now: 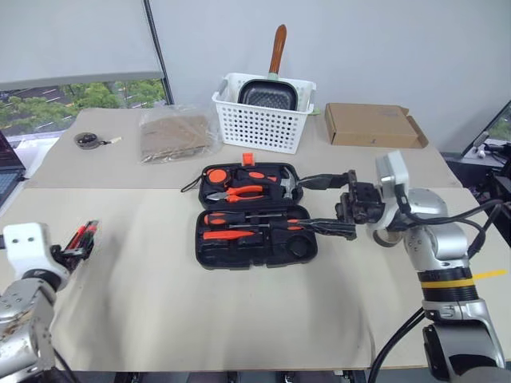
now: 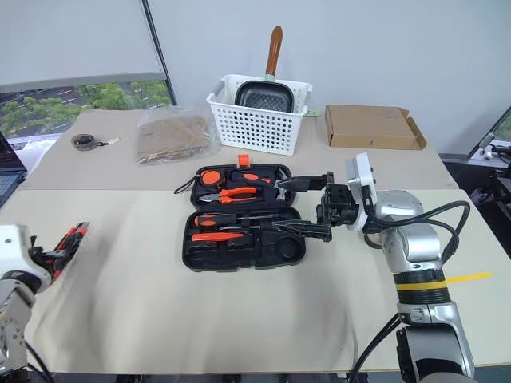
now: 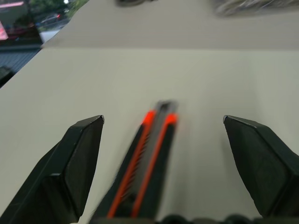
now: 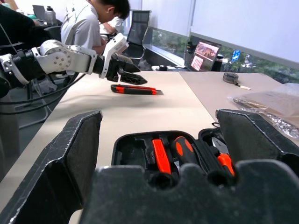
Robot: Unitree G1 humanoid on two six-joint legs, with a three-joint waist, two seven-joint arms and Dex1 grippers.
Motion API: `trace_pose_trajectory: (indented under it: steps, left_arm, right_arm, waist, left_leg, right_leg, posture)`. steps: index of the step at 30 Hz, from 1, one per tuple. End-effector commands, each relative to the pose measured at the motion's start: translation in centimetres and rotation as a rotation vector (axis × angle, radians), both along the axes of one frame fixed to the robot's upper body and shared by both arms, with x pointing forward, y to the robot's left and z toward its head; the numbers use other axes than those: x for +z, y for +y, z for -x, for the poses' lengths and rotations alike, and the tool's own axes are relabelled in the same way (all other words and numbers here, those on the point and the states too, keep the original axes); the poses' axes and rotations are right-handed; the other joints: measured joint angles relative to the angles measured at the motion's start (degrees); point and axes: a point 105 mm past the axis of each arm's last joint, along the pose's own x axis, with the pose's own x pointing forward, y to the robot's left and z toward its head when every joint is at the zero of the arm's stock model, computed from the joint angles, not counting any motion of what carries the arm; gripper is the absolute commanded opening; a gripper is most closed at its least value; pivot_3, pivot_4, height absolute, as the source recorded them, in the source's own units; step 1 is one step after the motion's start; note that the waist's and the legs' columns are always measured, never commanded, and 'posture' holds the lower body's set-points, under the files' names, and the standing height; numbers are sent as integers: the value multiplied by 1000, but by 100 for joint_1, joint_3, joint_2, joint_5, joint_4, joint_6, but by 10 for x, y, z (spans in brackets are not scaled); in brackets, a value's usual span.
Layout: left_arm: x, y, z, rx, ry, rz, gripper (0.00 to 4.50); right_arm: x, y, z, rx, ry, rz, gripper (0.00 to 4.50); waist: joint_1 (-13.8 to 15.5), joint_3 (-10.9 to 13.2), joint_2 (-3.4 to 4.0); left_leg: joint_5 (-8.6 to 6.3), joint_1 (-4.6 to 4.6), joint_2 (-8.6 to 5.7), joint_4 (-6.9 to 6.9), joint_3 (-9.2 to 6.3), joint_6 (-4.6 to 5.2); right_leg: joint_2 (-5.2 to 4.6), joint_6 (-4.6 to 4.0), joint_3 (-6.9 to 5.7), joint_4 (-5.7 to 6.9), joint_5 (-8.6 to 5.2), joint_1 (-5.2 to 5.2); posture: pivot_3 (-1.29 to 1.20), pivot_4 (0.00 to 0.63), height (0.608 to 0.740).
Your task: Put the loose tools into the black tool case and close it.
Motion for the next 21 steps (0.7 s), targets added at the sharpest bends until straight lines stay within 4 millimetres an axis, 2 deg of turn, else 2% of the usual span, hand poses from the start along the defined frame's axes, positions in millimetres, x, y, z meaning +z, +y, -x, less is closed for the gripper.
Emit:
trace_pose_trajectory:
  steps: [1,2,7,10,13,15,16,17,19,21]
  left_arm:
    - [-5,10,2,-45,35,15,4390]
    - [-11,11,2,-68,68,18,4390]
    - [-35,19,0,-128,183,83,4390]
    - [-36,29,-2,-115,178,120,3728]
    - [-31,30,-4,-137,153,102,2672]
    - [-5,13,-18,-250,26,90,2025]
    - [10,-7,-24,-356,-34,95,1826]
    - [20,-21,-26,-430,-70,100,1817]
    - [39,-72,-32,-669,-115,122,1811]
    - [47,-116,-32,-868,-106,92,1811]
  right_arm:
    - [13,3,1,23,-47,-14,4500]
    - [14,3,1,23,-48,-14,4500]
    - [15,5,2,25,-53,-13,4500]
    - [15,3,3,16,-57,-11,4500]
    - [15,1,4,3,-58,-9,4500]
    - [14,-3,5,-19,-56,-12,4500]
    - [13,-4,5,-27,-55,-11,4500]
    - [12,-6,6,-31,-54,-11,4500]
    - [10,-11,6,-52,-49,-9,4500]
    - [8,-16,6,-73,-46,-2,4500]
  waist:
    - [4,0,0]
    - [5,0,0]
    - [2,0,2]
    - [13,-1,5]
    - [-21,-1,5]
    - [-24,0,5]
    - [-21,0,1]
    - [-19,2,-2]
    - [16,8,-12]
    - [48,8,-16]
  left_leg:
    - [-5,-1,0,0,0,-9]
    - [-22,-1,0,1,0,-39]
    - [-25,1,1,2,2,-44]
    - [-25,4,1,-1,0,-47]
    - [-23,5,2,-2,2,-50]
    - [-22,5,3,-5,2,-52]
    - [-22,3,3,-6,2,-53]
    - [-21,0,4,-6,2,-54]
    - [-22,-8,3,-4,2,-55]
    - [-24,-13,-1,-1,1,-57]
  right_leg:
    - [0,1,-1,0,-1,-1]
    - [0,3,-2,1,-2,-1]
    - [-1,11,-6,2,-6,-4]
    - [-31,11,-9,5,-6,-4]
    - [-35,11,-10,9,-6,-5]
    - [-35,10,-10,9,-6,-6]
    - [-36,10,-11,8,-5,-8]
    - [-37,9,-13,7,-5,-8]
    - [-44,4,-17,3,-2,-10]
    - [-63,-30,-20,-2,19,-8]
  posture:
    - [0,150,700]
    - [0,150,700]
    - [0,150,700]
    - [0,150,700]
    - [0,150,700]
    - [0,150,700]
    - [0,150,700]
    - [0,150,700]
    - [0,150,700]
    - [0,150,700]
